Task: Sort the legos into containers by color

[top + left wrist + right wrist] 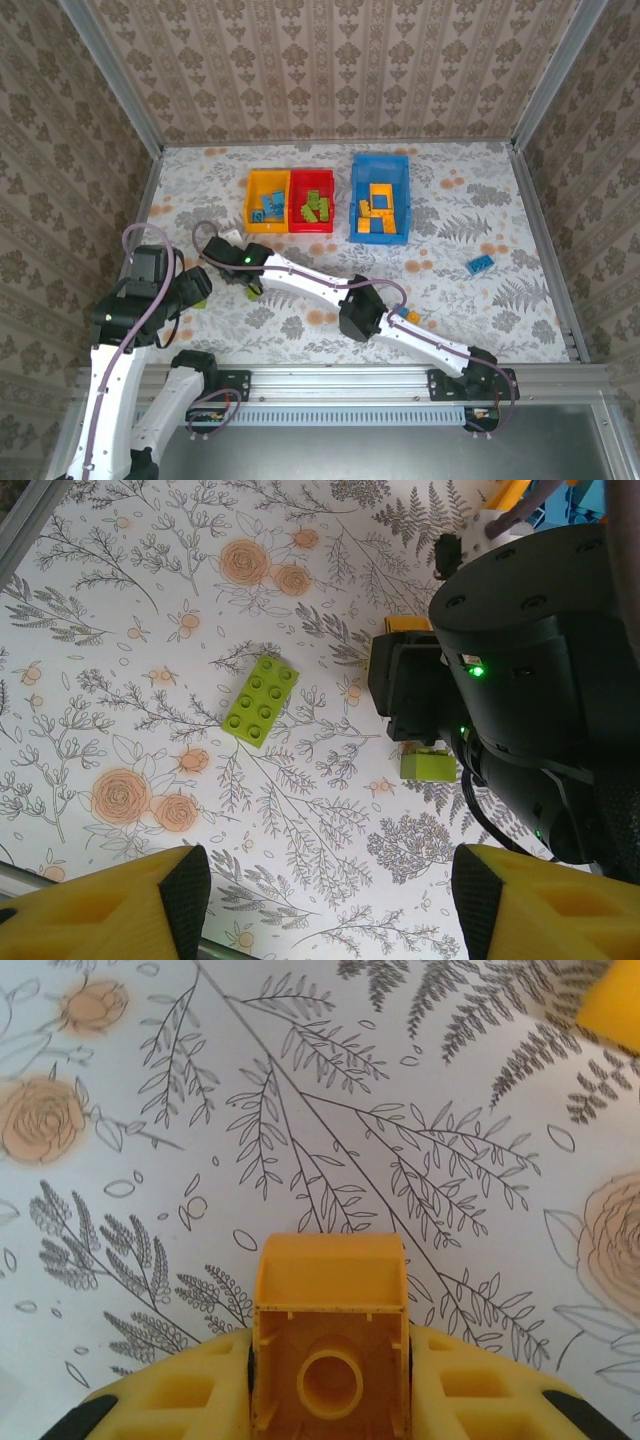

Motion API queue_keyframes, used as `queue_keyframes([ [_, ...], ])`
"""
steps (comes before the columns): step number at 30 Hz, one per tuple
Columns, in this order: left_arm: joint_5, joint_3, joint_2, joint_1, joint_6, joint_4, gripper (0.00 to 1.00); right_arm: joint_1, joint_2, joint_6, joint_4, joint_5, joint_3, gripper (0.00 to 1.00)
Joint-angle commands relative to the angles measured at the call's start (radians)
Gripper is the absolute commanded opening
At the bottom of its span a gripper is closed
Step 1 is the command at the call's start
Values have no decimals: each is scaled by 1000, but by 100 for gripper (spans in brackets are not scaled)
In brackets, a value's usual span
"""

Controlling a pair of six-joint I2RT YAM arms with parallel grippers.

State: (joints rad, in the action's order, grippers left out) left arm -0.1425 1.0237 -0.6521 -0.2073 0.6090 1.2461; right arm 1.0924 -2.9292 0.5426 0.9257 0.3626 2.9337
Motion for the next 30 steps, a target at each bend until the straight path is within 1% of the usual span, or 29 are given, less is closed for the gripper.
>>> queue_keyframes([
  [1, 3, 23, 8, 8, -14, 11, 68, -25, 26, -169, 136, -42, 11, 15],
  [3, 3, 18, 9, 8, -8, 4, 68, -41, 51, -217, 167, -69, 11, 14],
  [5, 0, 12, 11, 9, -2, -2, 68, -58, 92, -226, 189, -108, -20, 13],
  [9, 2, -10, 13, 10, 9, -22, 68, -71, 223, -236, 180, -177, -182, 12],
  [12, 6, -30, 14, 10, 18, -44, 68, -69, 355, -247, 150, -196, -381, 12],
  [14, 11, -46, 13, 10, 25, -67, 68, -73, 468, -261, 102, -202, -551, 11],
  [15, 15, -55, 12, 10, 28, -77, 68, -76, 527, -268, 70, -207, -632, 12],
  [17, 38, -82, 11, 11, 34, -109, 68, -87, 685, -284, -46, -209, -858, 12],
  [18, 53, -97, 8, 11, 37, -127, 68, -98, 764, -286, -114, -206, -964, 13],
  [22, 157, -183, -22, 9, 59, -237, 68, -165, 1008, -251, -297, -187, -1274, 14],
  [24, 226, -235, -42, 4, 73, -318, 68, -210, 1094, -220, -343, -163, -1378, 13],
  [26, 267, -280, -72, -25, 93, -408, 67, -267, 1165, -198, -382, -152, -1468, 13],
  [27, 266, -291, -93, -55, 98, -451, 67, -302, 1193, -189, -420, -148, -1504, 13],
  [30, 221, -282, -169, -178, 107, -550, 68, -408, 1233, -187, -463, -157, -1553, 13],
])
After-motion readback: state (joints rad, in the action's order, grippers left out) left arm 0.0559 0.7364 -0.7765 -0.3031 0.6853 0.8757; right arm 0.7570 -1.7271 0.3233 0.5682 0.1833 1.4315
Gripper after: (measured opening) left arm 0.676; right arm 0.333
